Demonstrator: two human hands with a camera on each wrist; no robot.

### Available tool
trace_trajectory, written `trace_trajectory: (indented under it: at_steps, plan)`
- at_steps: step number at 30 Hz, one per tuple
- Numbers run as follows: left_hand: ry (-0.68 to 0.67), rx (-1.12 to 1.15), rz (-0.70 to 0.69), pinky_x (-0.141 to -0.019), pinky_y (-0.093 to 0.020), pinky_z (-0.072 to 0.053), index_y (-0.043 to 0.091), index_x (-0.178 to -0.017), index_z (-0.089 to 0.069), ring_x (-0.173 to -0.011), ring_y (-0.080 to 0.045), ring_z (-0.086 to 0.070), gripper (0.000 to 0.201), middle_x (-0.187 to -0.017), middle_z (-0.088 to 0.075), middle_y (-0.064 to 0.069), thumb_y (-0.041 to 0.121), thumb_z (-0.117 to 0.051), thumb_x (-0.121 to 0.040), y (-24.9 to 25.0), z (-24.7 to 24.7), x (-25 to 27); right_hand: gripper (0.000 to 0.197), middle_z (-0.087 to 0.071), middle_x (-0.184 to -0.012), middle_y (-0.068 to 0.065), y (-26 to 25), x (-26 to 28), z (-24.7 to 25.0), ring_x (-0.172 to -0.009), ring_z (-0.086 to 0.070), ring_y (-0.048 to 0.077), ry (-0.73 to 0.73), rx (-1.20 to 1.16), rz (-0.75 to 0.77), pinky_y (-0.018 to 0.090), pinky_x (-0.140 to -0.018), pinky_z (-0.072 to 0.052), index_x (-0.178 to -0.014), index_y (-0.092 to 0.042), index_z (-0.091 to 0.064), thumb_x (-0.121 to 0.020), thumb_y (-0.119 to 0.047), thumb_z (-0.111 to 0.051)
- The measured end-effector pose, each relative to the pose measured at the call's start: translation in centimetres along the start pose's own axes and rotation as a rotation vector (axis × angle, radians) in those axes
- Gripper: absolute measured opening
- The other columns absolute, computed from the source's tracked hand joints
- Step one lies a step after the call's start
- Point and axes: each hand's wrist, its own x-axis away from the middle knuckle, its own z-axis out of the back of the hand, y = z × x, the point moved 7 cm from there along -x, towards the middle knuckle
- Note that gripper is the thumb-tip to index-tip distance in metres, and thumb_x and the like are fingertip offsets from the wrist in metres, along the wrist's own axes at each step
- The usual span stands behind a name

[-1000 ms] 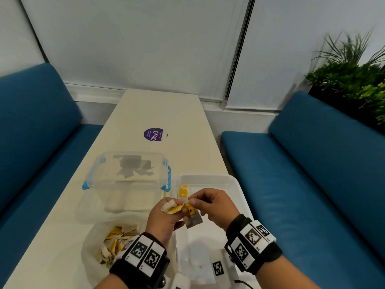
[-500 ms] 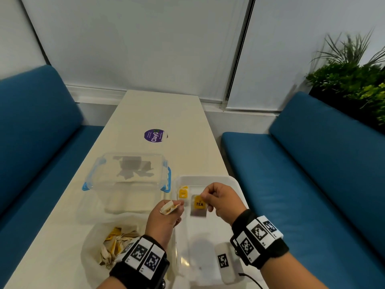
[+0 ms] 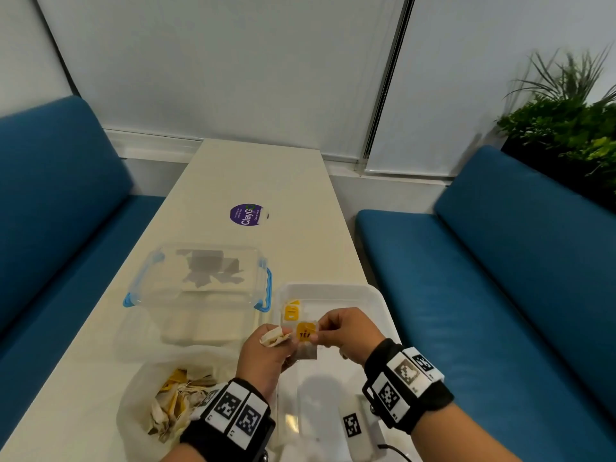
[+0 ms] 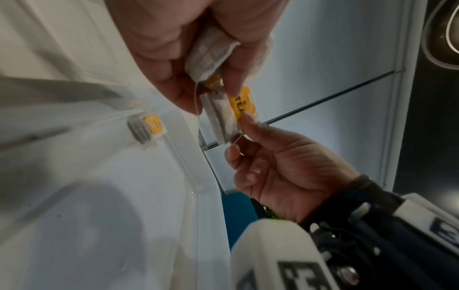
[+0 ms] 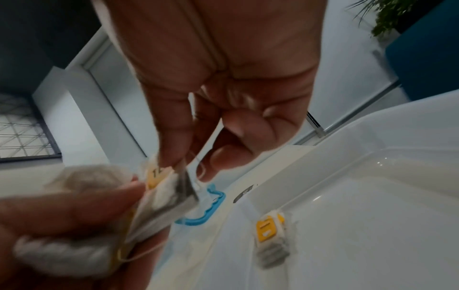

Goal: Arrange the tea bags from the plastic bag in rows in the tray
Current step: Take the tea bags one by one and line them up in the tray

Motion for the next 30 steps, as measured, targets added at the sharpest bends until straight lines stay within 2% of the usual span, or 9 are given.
trace_trajectory:
  at_steps: [4,7,10,12,16,20,24,27,30]
  plan:
    - [0.023,0.13,0.174,-0.053,-0.024,-0.05,0.007,-0.089,-0.055,-0.073,-0.019,-0.058,0.013,-0.08,-0.058,-0.01,-0.003,-0.06,-0.084,-1.9,0.5,-0.4,0.009,-0.057,-0.066,0.0,1.2,-3.3,2.1,-0.048,-0.045,0.005,0.153,0.032,-0.135,0.012,-0.037,-0.034,-0.085,-0.011,-0.061,-0.091,-0.01,-0.055]
    - [-0.01,0.159,0.271,-0.045,-0.022,-0.05,0.01,-0.09,-0.054,-0.068,-0.02,-0.062,0.016,-0.082,-0.061,-0.009,-0.001,-0.062,-0.083,-3.1,0.6,0.1,0.017,-0.058,-0.071,0.002,2.3,-5.9,1.0,-0.055,-0.049,0.009,0.04,0.14,-0.264,0.018,-0.044,-0.039,-0.105,-0.007,-0.062,-0.092,-0.013,-0.053]
    - [-0.062,0.166,0.318,-0.043,-0.022,-0.05,0.009,-0.09,-0.055,-0.063,-0.02,-0.065,0.016,-0.081,-0.063,-0.01,0.0,-0.064,-0.081,-3.4,0.5,0.7,0.006,-0.056,-0.071,-0.002,3.1,-7.5,-0.8,-0.053,-0.053,0.006,-0.091,0.211,-0.328,0.014,-0.039,-0.044,-0.086,-0.013,-0.058,-0.09,-0.013,-0.055]
    - [-0.073,0.158,0.322,-0.044,-0.023,-0.051,0.008,-0.09,-0.056,-0.061,-0.02,-0.066,0.014,-0.08,-0.064,-0.01,0.001,-0.064,-0.081,-3.4,0.9,0.9,0.026,-0.064,-0.076,0.002,3.5,-8.3,-2.0,-0.047,-0.052,0.006,-0.148,0.29,-0.369,0.014,-0.038,-0.041,-0.068,-0.016,-0.052,-0.094,-0.017,-0.051]
    - [-0.058,0.174,0.319,-0.043,-0.024,-0.051,0.005,-0.094,-0.057,-0.063,-0.022,-0.066,0.013,-0.082,-0.065,-0.011,0.004,-0.062,-0.083,-3.0,2.2,1.0,0.042,-0.054,-0.044,-0.005,4.4,-10.0,-2.9,-0.049,-0.046,0.011,-0.106,0.467,-0.397,0.017,-0.042,-0.035,-0.054,-0.015,-0.051,-0.095,-0.025,-0.047]
    - [-0.046,0.185,0.32,-0.044,-0.025,-0.052,0.006,-0.095,-0.057,-0.065,-0.023,-0.066,0.012,-0.084,-0.065,-0.013,0.005,-0.061,-0.084,-2.8,2.7,1.1,0.038,-0.062,-0.064,0.007,5.4,-11.6,-3.6,-0.068,-0.055,0.021,-0.102,0.398,-0.437,0.025,-0.061,-0.044,-0.057,-0.011,-0.051,-0.089,-0.029,-0.058]
    - [-0.075,0.165,0.309,-0.046,-0.026,-0.053,0.006,-0.095,-0.057,-0.068,-0.025,-0.065,0.01,-0.083,-0.065,-0.011,0.009,-0.06,-0.085,-2.8,2.4,1.2,0.035,-0.062,-0.048,0.001,5.6,-11.8,-4.0,-0.042,-0.055,0.013,-0.082,0.423,-0.437,0.019,-0.056,-0.049,-0.06,-0.013,-0.052,-0.085,-0.033,-0.064]
    - [-0.085,0.18,0.305,-0.048,-0.027,-0.053,0.007,-0.094,-0.057,-0.068,-0.025,-0.065,0.013,-0.081,-0.065,-0.011,0.018,-0.058,-0.087,-2.9,2.0,1.0,0.035,-0.059,-0.08,0.008,4.9,-11.5,-3.1,-0.073,-0.057,0.023,0.001,0.395,-0.364,0.03,-0.075,-0.051,-0.083,-0.011,-0.048,-0.076,-0.03,-0.076]
    - [-0.077,0.19,0.307,-0.048,-0.027,-0.052,0.008,-0.094,-0.057,-0.066,-0.024,-0.065,0.021,-0.082,-0.066,-0.011,0.029,-0.052,-0.091,-3.0,1.9,0.9,0.033,-0.055,-0.08,0.005,3.2,-9.8,-0.9,-0.065,-0.056,0.019,0.105,0.209,-0.271,0.027,-0.058,-0.047,-0.093,-0.012,-0.045,-0.08,-0.026,-0.073]
